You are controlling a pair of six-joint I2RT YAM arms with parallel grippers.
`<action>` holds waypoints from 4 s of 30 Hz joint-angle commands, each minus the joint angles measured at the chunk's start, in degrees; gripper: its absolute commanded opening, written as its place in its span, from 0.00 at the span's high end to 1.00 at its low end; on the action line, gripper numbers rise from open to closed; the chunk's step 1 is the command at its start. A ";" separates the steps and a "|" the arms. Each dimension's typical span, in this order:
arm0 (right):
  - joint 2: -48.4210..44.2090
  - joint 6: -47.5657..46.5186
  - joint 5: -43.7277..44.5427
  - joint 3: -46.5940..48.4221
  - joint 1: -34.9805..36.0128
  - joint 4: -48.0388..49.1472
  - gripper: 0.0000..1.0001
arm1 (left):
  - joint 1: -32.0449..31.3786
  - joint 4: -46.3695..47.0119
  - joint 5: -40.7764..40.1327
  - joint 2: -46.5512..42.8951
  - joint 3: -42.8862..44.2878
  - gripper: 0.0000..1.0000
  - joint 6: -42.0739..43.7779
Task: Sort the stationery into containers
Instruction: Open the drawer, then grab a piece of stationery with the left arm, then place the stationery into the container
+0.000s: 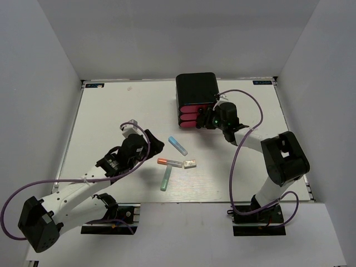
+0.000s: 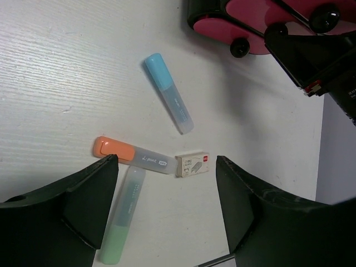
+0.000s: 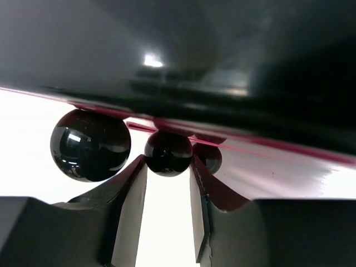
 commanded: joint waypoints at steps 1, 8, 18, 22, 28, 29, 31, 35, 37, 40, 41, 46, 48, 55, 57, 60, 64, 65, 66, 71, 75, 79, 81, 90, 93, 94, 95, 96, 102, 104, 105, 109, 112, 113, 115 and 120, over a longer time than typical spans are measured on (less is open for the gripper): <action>-1.32 -0.22 0.17 -0.33 -0.19 7.84 0.73 | -0.19 1.54 1.04 1.47 -0.29 0.19 0.07; -5.89 -0.49 -1.50 -5.87 -0.19 7.94 0.78 | -0.19 4.88 3.32 8.75 0.94 0.19 -0.46; -14.50 0.48 -2.38 -14.13 -0.19 6.10 0.75 | 0.42 5.40 3.85 23.09 8.85 0.21 -0.46; -16.17 0.75 -3.08 -16.07 -0.10 6.01 0.69 | 0.42 6.38 3.24 27.83 12.71 0.22 0.15; -16.62 1.36 -3.61 -16.77 -0.02 6.18 0.61 | 0.42 4.27 3.24 37.32 20.18 0.22 -0.02; -16.53 1.45 -3.53 -16.86 -0.10 6.18 0.59 | 0.42 2.96 3.24 38.12 20.89 0.22 -0.54; -16.70 1.62 -3.70 -16.95 -0.10 6.36 0.54 | 0.42 1.38 3.24 39.70 23.26 0.23 -1.07; -17.93 1.10 -4.58 -17.39 -0.19 6.09 0.25 | 0.42 -0.91 2.71 42.17 26.25 0.23 -1.08; -19.60 0.22 -4.84 -18.17 -0.19 5.31 0.20 | 0.42 -0.92 2.71 43.92 26.87 0.23 -1.60; -22.66 -0.48 -5.37 -19.75 -0.37 3.21 0.17 | 0.95 -3.90 2.71 46.38 30.11 0.26 -2.83; -23.55 -0.74 -5.28 -20.11 -0.54 2.93 0.17 | 0.95 -5.04 2.19 47.17 30.99 0.27 -2.83; -31.63 -3.03 -5.55 -23.71 -0.54 -0.22 0.16 | 0.95 -7.95 2.18 49.20 32.67 0.28 -4.15; -34.09 -3.56 -5.46 -25.12 -0.72 -1.63 0.16 | 0.95 -7.95 2.18 50.51 32.67 0.28 -4.15; -39.46 -5.04 -6.16 -26.88 -0.72 -3.31 0.14 | 0.95 -10.93 2.71 54.73 35.47 0.29 -4.68; -41.05 -5.05 -6.42 -26.97 -0.72 -3.48 0.14 | 0.95 -13.04 2.71 56.22 37.41 0.29 -4.68; -42.62 -6.72 -6.86 -26.62 -0.72 -4.80 0.10 | 0.95 -18.05 2.71 59.04 42.32 0.32 -4.16; -43.86 -9.36 -7.92 -25.56 -0.89 -8.48 0.10 | 0.95 -21.13 2.18 58.44 41.29 0.36 -4.15; -44.21 -10.14 -8.35 -25.39 -0.89 -9.02 0.10 | 0.95 -21.13 2.18 57.73 40.24 0.36 -4.15; -44.82 -10.59 -8.62 -24.86 -0.89 -9.63 0.10 | 0.95 -21.66 2.18 56.94 37.97 0.38 -4.15; -48.07 -10.86 -10.29 -25.82 -0.98 -10.08 0.10 | 0.95 -22.80 2.18 52.55 31.90 0.43 -3.54; -50.01 -11.20 -10.91 -26.44 -1.07 -9.99 0.13 | 0.95 -25.78 1.40 50.61 30.65 0.47 -3.01; -52.29 -12.61 -12.04 -26.62 -0.98 -10.17 0.14 | 0.95 -25.27 0.16 49.47 30.65 0.58 -0.91; -52.82 -13.14 -13.45 -26.53 -1.07 -10.34 0.21 | 0.95 -24.39 0.16 48.94 32.05 0.65 0.24; -54.76 -18.93 -19.52 -26.09 -1.07 -13.32 0.82 | 0.95 -17.02 0.77 41.32 37.59 0.86 11.21; -55.99 -21.92 -20.31 -26.44 -1.07 -14.47 0.95 | 0.34 -10.08 3.84 37.70 37.59 0.87 19.64; -56.43 -22.10 -20.22 -26.44 -1.07 -14.73 0.97 | -0.27 -8.14 5.24 36.56 37.59 0.87 22.01; -56.69 -22.45 -20.40 -26.70 -0.98 -14.91 0.97 | -0.28 -3.51 9.35 34.54 37.59 0.87 27.09; -57.65 -23.50 -20.31 -26.97 -1.16 -15.43 0.98 | -0.28 -1.38 10.96 33.65 37.07 0.87 29.22; -59.41 -24.92 -19.35 -27.23 -1.16 -17.02 0.98 | -0.28 14.70 21.95 30.66 34.60 0.89 46.70; -59.85 -25.36 -19.08 -27.23 -1.24 -17.20 0.98 | -0.28 17.00 25.82 32.58 35.65 0.89 51.11; -60.12 -25.62 -18.65 -27.15 -1.16 -17.55 0.97 | -0.28 18.32 25.83 34.77 37.40 0.89 54.35; -61.35 -26.41 -17.24 -26.79 -1.16 -18.51 0.97 | -0.28 17.54 27.76 40.31 43.56 0.88 59.73; -62.76 -26.50 -15.84 -27.06 -1.16 -19.31 0.97 | -0.28 18.15 25.75 44.10 45.76 0.86 62.64; -63.02 -26.50 -15.66 -27.14 -1.33 -19.66 0.97 | -0.28 18.15 25.13 45.32 45.77 0.86 62.64; -64.25 -25.89 -15.57 -28.02 -1.07 -19.83 0.97 | -0.28 19.65 23.81 45.86 45.77 0.85 64.13; -65.92 -25.62 -15.57 -28.99 -1.07 -20.54 0.97 | -0.28 20.26 22.75 48.58 46.38 0.82 65.81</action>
